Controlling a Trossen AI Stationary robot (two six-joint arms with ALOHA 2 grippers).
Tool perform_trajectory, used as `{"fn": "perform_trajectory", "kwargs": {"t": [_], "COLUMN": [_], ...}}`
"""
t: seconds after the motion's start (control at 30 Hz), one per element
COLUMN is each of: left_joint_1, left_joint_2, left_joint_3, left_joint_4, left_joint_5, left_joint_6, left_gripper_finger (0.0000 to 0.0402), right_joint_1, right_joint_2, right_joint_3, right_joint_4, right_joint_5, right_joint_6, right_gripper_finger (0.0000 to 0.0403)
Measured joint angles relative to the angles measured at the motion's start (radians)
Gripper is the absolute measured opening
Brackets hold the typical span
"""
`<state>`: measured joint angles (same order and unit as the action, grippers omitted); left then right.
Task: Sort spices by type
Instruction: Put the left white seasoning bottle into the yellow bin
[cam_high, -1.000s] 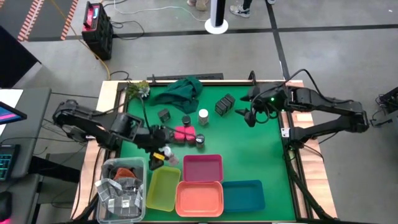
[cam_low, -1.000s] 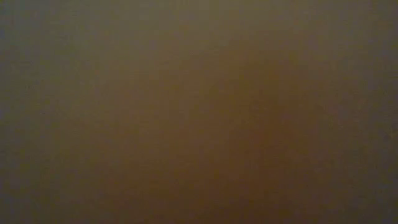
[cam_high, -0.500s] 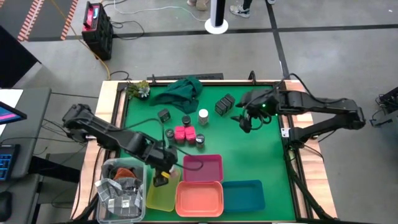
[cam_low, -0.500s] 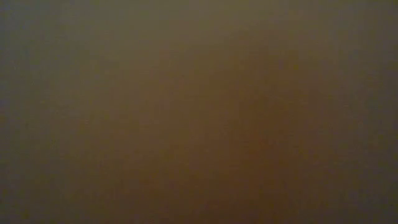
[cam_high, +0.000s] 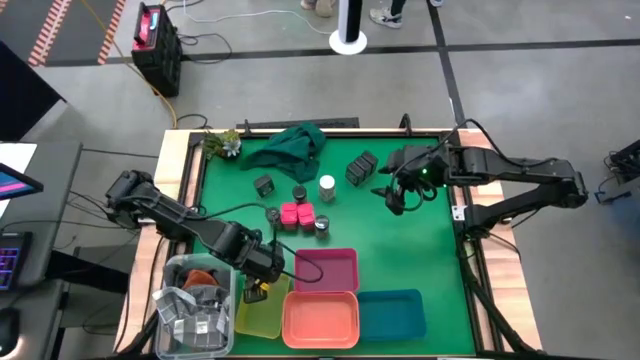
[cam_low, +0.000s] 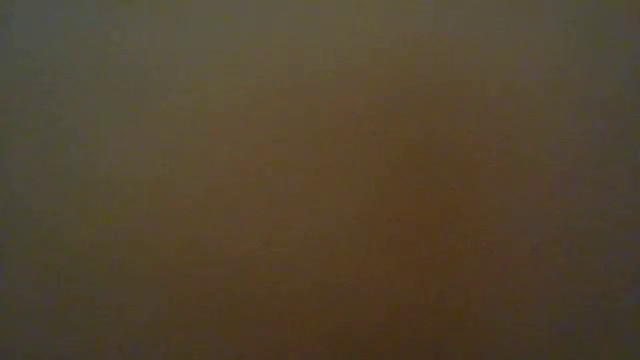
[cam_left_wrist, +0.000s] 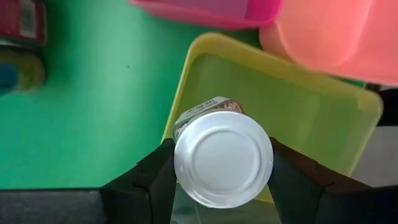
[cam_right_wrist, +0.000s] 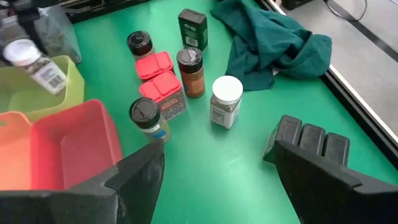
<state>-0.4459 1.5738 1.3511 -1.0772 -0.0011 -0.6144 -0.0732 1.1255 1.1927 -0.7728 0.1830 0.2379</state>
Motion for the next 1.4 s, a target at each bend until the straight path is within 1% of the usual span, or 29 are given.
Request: {"fn": "perform_trajectory", "kwargs": {"t": [0.23, 0.33, 0.63, 0.87, 0.97, 1.4], "left_joint_1": [0.011, 0.01, 0.01, 0.007, 0.008, 0.008], "left_joint_2": [0.0, 0.0, 0.0, 0.0, 0.0, 0.0], "left_joint_3": [-0.013, -0.013, -0.013, -0.013, -0.013, -0.013], "left_joint_4": [-0.041, -0.041, -0.024, 0.005, -0.004, 0.0], "left_joint_5": [0.002, 0.026, 0.034, 0.008, -0.009, -0.012], "left_joint_6": [-0.031, -0.049, -0.081, -0.128, -0.147, -0.176], "left_gripper_finger": [0.0203, 0.0205, 0.021, 0.0226, 0.0227, 0.0229], "right_joint_1": [0.001, 0.001, 0.001, 0.008, 0.008, 0.008], "right_joint_2": [0.0, 0.0, 0.0, 0.0, 0.0, -0.002], "right_joint_3": [0.0, 0.0, 0.0, 0.0, 0.0, 0.0], "right_joint_4": [0.003, 0.003, 0.011, 0.011, 0.011, 0.011], "right_joint_5": [0.0, 0.0, 0.0, 0.001, 0.001, 0.001], "right_joint_6": [0.0, 0.0, -0.003, -0.003, -0.003, -0.011], "right_gripper_finger": [0.0324, 0.0324, 0.0324, 0.0324, 0.0324, 0.0324]}}
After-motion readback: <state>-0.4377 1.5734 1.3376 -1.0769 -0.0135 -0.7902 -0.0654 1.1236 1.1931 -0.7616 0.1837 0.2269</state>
